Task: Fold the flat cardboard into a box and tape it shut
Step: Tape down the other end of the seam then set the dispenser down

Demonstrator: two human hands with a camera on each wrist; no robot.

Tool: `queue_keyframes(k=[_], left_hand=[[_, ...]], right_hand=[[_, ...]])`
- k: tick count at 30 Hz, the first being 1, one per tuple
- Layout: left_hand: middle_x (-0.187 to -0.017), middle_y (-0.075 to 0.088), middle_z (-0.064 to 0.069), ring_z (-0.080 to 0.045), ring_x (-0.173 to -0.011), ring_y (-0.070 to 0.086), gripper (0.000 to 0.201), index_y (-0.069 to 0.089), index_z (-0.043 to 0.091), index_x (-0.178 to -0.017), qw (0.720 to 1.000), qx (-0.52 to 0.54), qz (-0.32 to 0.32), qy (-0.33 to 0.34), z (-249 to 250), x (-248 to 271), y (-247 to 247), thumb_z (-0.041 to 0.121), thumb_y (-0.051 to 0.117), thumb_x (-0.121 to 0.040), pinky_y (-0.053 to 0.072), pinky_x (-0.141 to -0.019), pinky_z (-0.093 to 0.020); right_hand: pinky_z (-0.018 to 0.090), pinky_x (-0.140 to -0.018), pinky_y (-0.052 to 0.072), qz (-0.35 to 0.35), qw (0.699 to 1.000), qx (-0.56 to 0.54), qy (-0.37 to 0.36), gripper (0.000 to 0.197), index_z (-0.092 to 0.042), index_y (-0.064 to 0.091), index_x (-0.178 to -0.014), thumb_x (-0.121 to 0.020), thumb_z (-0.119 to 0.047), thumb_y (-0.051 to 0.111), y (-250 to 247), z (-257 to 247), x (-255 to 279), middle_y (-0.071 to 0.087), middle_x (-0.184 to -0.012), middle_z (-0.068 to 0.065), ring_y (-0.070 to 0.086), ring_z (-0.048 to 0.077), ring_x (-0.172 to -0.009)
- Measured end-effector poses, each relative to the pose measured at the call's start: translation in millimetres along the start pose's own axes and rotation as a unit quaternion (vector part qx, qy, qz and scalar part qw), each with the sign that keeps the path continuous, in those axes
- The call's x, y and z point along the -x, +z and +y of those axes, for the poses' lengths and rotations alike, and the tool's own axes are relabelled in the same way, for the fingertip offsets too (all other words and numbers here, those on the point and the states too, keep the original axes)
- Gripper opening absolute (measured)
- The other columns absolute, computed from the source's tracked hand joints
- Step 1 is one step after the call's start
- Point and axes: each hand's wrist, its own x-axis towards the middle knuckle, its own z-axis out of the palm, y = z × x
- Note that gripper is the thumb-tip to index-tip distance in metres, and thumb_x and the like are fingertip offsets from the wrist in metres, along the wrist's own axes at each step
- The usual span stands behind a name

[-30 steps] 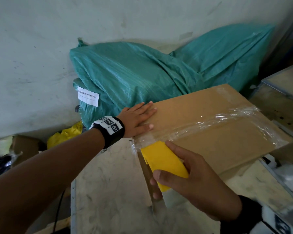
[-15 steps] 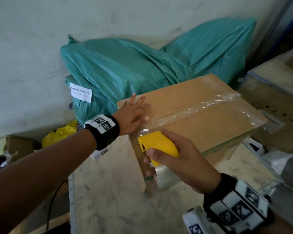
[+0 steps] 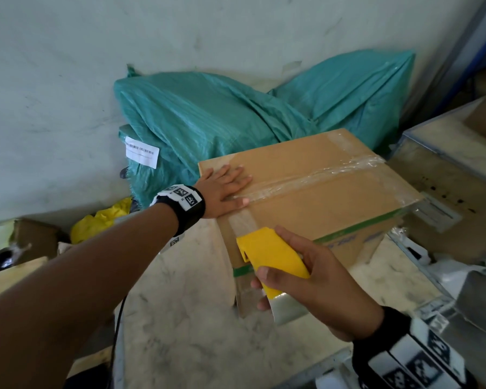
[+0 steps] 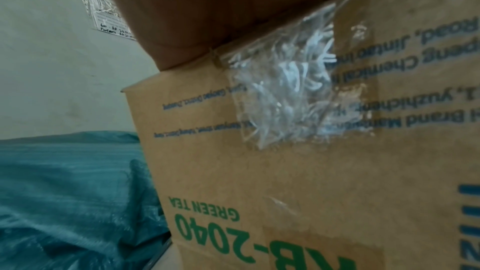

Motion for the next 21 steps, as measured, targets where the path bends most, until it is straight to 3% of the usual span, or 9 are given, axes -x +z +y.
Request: queue_keyframes(k=[2, 4, 7, 8, 11, 15, 18, 21], left_hand=[[-0.163, -0.011, 0.005, -0.026, -0.15, -0.009, 0.09, -0.003, 0.044, -0.15, 1.0, 0.008, -0.011, -0.003, 2.8, 2.3, -3.7, 0.087, 0.0, -0.071, -0.002, -0.118, -0.056], [-0.163, -0.01, 0.0, -0.029, -0.15, -0.009, 0.095, 0.0, 0.041, -0.151, 1.0, 0.019, -0.011, -0.002, 7.2, 6.0, -7.2, 0.089, 0.002, -0.069, 0.002, -0.118, -0.057], [-0.163, -0.005, -0.005, -0.032, -0.148, -0.011, 0.077, 0.007, 0.032, -0.153, 0.998, 0.055, 0.033, 0.025, 24.6, 20.1, -9.8, 0.069, 0.026, -0.089, 0.005, -0.119, -0.057], [-0.163, -0.004, -0.005, -0.032, -0.148, -0.013, 0.073, 0.009, 0.03, -0.153, 0.995, 0.077, 0.052, 0.033, 32.3, 27.0, -10.0, 0.062, 0.029, -0.091, 0.003, -0.119, -0.057], [-0.163, 0.001, -0.004, -0.03, -0.147, -0.013, 0.072, 0.018, 0.031, -0.152, 0.984, 0.144, 0.087, 0.052, 54.0, 46.7, -6.0, 0.062, 0.025, -0.088, 0.002, -0.115, -0.054], [-0.163, -0.001, -0.001, -0.03, -0.149, -0.012, 0.068, 0.014, 0.033, -0.153, 0.995, 0.1, 0.001, 0.002, 64.5, 53.0, 5.7, 0.061, 0.018, -0.09, -0.004, -0.118, -0.053], [-0.164, 0.0, 0.002, -0.027, -0.15, -0.008, 0.076, 0.013, 0.032, -0.153, 0.998, 0.069, 0.005, -0.008, 64.9, 51.0, 11.0, 0.066, 0.004, -0.086, -0.004, -0.117, -0.048], [-0.163, 0.002, 0.004, -0.025, -0.15, -0.006, 0.086, 0.013, 0.034, -0.153, 0.997, 0.071, 0.018, -0.013, 63.8, 49.9, 14.1, 0.076, 0.001, -0.08, -0.003, -0.117, -0.048]], right_hand=[[0.041, -0.07, 0.058, 0.017, 1.0, 0.016, -0.003, 0.081, -0.029, 0.036, -0.15, -0.083, -0.017, 0.08, -2.3, 7.9, -1.3, 0.075, -0.106, 0.017, 0.073, 0.034, -0.08], [0.053, -0.084, 0.059, 0.046, 0.998, 0.04, -0.002, 0.091, -0.035, 0.037, -0.149, -0.074, -0.037, 0.087, -3.7, 17.3, -5.5, 0.07, -0.121, 0.015, 0.071, 0.036, -0.097], [0.055, -0.094, 0.055, 0.037, 0.998, 0.055, -0.019, 0.099, -0.048, 0.034, -0.147, -0.064, -0.057, 0.087, -6.2, 26.4, -5.4, 0.06, -0.139, 0.009, 0.064, 0.036, -0.116], [0.054, -0.094, 0.055, 0.031, 0.997, 0.058, -0.028, 0.096, -0.051, 0.035, -0.145, -0.064, -0.058, 0.086, -7.6, 28.8, -4.7, 0.059, -0.141, 0.008, 0.064, 0.034, -0.117], [0.049, -0.097, 0.054, 0.024, 0.995, 0.084, -0.045, 0.088, -0.057, 0.033, -0.141, -0.068, -0.056, 0.083, -11.8, 30.9, -2.4, 0.059, -0.141, 0.005, 0.062, 0.028, -0.122], [0.038, -0.097, 0.052, 0.004, 0.99, 0.13, -0.058, 0.097, -0.044, 0.023, -0.152, -0.073, -0.059, 0.078, -12.5, 30.0, -1.4, 0.052, -0.148, -0.008, 0.057, 0.018, -0.129], [0.021, -0.089, 0.053, -0.001, 0.99, 0.126, -0.069, 0.086, -0.041, 0.022, -0.151, -0.083, -0.041, 0.075, -11.1, 22.8, 0.8, 0.05, -0.142, -0.022, 0.06, -0.003, -0.118], [0.03, -0.097, 0.053, -0.002, 0.989, 0.129, -0.067, 0.093, -0.035, 0.027, -0.154, -0.076, -0.052, 0.076, -11.9, 20.3, 0.6, 0.049, -0.148, -0.013, 0.057, 0.009, -0.127]])
